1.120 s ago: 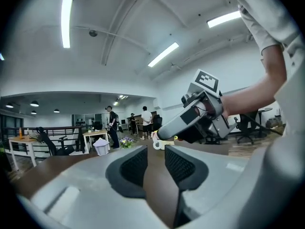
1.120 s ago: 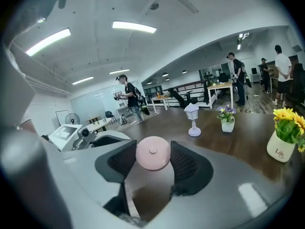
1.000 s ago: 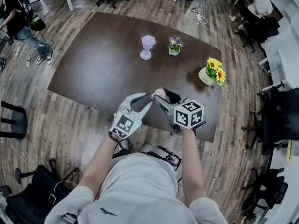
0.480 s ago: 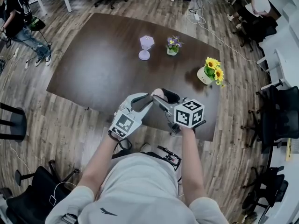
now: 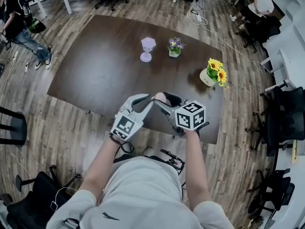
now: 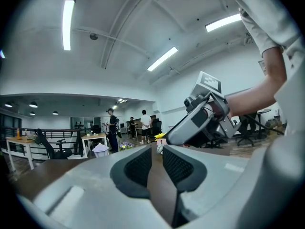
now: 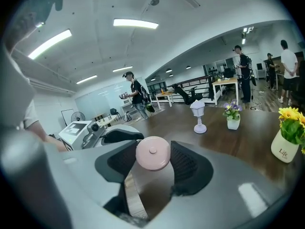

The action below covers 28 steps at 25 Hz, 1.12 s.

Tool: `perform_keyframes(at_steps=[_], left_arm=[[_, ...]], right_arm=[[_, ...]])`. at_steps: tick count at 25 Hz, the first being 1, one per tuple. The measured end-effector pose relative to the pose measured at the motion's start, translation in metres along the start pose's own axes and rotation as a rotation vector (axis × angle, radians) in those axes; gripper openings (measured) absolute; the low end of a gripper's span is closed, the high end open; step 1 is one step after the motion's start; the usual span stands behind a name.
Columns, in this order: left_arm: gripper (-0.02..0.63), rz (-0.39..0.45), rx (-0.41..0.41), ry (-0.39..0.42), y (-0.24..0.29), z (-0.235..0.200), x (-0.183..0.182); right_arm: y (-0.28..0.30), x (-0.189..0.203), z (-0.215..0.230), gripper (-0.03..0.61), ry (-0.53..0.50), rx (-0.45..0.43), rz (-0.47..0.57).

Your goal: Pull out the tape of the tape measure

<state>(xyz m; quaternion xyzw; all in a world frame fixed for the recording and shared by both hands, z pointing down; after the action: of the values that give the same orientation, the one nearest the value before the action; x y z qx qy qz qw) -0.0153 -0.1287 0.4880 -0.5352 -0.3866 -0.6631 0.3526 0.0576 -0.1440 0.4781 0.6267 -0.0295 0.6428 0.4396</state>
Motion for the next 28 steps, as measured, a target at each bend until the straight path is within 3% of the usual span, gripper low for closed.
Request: perform_keyframes(at_steps=[5, 10, 14, 18, 21, 24, 28], left_arm=[[0.015, -0.001, -0.004, 0.013, 0.001, 0.002, -0.003], [0.012, 0.003, -0.019, -0.009, 0.000, -0.001, 0.000], [0.012, 0.027, -0.075, -0.096, -0.012, -0.013, 0.006], [0.012, 0.016, -0.105, -0.114, -0.017, -0.017, 0.013], [0.012, 0.018, -0.148, -0.145, -0.020, -0.020, 0.018], [0.012, 0.054, -0.236, -0.251, -0.035, -0.035, 0.024], [0.012, 0.041, -0.324, -0.269, -0.068, -0.065, 0.030]], right_arm=[[-0.001, -0.001, -0.002, 0.225, -0.016, -0.003, -0.005], [0.000, -0.001, -0.002, 0.225, -0.018, 0.005, -0.002], [-0.003, 0.000, 0.001, 0.225, -0.023, 0.037, -0.001], [-0.002, 0.002, -0.001, 0.224, -0.040, 0.045, 0.004], [0.003, 0.003, -0.005, 0.222, -0.125, 0.091, 0.010], [0.000, 0.006, 0.009, 0.222, -0.193, 0.210, 0.001], [-0.018, 0.011, 0.035, 0.221, -0.129, 0.272, 0.015]])
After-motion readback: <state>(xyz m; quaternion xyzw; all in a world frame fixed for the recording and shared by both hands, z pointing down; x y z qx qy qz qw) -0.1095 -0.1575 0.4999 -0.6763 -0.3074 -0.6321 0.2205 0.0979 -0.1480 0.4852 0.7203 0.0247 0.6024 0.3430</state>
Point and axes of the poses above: the fingertips, and each gripper's own axes: y forward along the fingers, z to its right, x out of its underside, the point moved 3 cm from there along -y, backward along the fingers, and after that the axes turned 13 degrees about x, right-handed, at the moved point
